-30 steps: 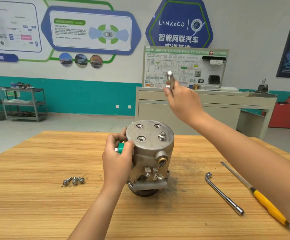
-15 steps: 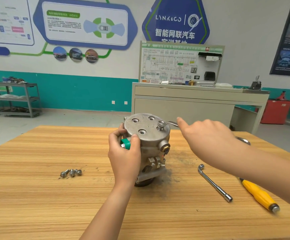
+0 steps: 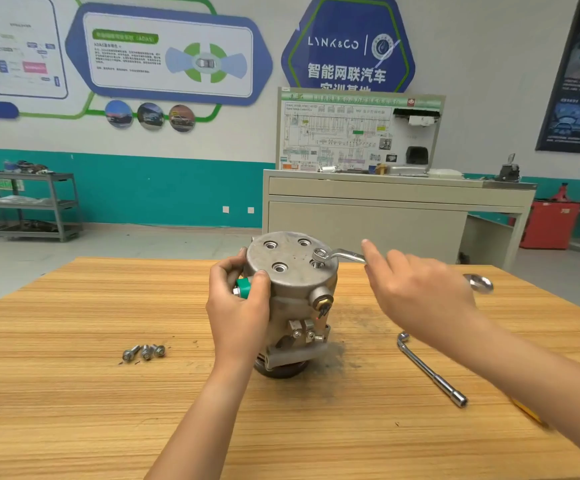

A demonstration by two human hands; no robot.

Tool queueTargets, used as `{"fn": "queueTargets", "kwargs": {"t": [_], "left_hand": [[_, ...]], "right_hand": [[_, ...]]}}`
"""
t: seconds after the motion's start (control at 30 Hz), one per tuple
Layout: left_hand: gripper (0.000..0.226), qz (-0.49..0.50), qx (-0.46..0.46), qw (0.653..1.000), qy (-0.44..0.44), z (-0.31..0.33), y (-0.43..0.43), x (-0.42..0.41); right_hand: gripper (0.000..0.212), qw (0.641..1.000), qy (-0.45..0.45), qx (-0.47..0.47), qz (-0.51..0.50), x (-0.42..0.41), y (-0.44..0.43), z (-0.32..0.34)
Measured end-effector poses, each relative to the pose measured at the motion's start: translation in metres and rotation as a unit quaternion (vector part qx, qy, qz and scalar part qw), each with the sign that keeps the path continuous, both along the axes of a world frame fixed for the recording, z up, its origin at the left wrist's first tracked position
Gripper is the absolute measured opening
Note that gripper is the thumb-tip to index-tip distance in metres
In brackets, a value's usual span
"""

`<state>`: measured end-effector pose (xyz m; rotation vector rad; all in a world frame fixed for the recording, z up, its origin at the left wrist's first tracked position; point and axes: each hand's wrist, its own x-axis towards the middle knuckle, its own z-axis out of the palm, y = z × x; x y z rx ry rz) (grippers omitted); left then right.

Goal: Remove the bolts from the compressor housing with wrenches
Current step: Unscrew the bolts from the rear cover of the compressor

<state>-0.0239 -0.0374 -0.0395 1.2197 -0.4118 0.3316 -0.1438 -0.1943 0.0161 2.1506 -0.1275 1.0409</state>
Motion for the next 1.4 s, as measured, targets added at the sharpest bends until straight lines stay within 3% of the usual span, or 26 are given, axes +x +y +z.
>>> {"fn": "queueTargets", "kwargs": {"t": [0.07,0.13,0.23,0.47,0.6,0.73,0.8,0.87,0.97,1.07,1.17,1.2,1.33,1.4], "left_hand": [[0.019,-0.014,-0.005,1.000,0.015,0.001,0.003,0.004],[0.016,-0.027,-0.005,0.999,0.021,0.003,0.006,0.007],[0.016,-0.031,0.005,0.999,0.024,0.003,0.010,0.011],[0.014,-0.034,0.040,0.998,0.022,0.006,0.020,0.019],[0.014,-0.043,0.054,0.997,0.026,0.005,0.025,0.025],[0.021,-0.051,0.097,0.994,-0.025,0.009,0.028,0.027],[0.026,-0.008,0.167,0.979,-0.113,0.014,0.035,0.028],[0.024,0.051,0.246,0.940,-0.233,0.022,0.039,0.027],[0.023,0.019,0.340,0.883,-0.322,0.039,0.034,0.021],[0.028,-0.010,0.435,0.820,-0.373,0.055,0.023,0.021],[0.031,-0.052,0.452,0.809,-0.372,0.070,0.022,0.028],[0.030,-0.063,0.455,0.809,-0.366,0.074,0.023,0.031],[0.026,-0.083,0.514,0.773,-0.362,0.081,0.022,0.040],[0.020,-0.084,0.502,0.786,-0.350,0.084,0.022,0.041]], "right_hand": [[0.021,0.996,-0.016,-0.011,0.088,0.013,-0.023,0.002],[0.026,0.988,-0.006,-0.003,0.152,0.033,-0.038,0.010],[0.014,0.986,0.018,-0.020,0.166,0.074,-0.041,0.028],[0.031,0.927,0.133,-0.065,0.345,0.139,0.012,0.052],[0.020,0.935,0.026,-0.010,0.354,0.137,0.015,0.051],[0.016,0.928,-0.062,0.137,0.341,0.123,0.011,0.049],[0.027,0.901,-0.088,0.277,0.323,0.111,0.006,0.046],[0.031,0.869,-0.098,0.394,0.284,0.103,-0.001,0.038],[0.032,0.820,-0.021,0.518,0.242,0.100,-0.009,0.021],[0.042,0.728,0.059,0.627,0.272,0.101,-0.004,0.000],[0.035,0.616,0.073,0.725,0.300,0.102,0.002,-0.010],[0.033,0.596,0.069,0.740,0.305,0.102,0.003,-0.010],[0.037,0.610,0.068,0.731,0.299,0.106,0.009,-0.008],[0.038,0.605,0.069,0.733,0.304,0.105,0.011,-0.007]]}}
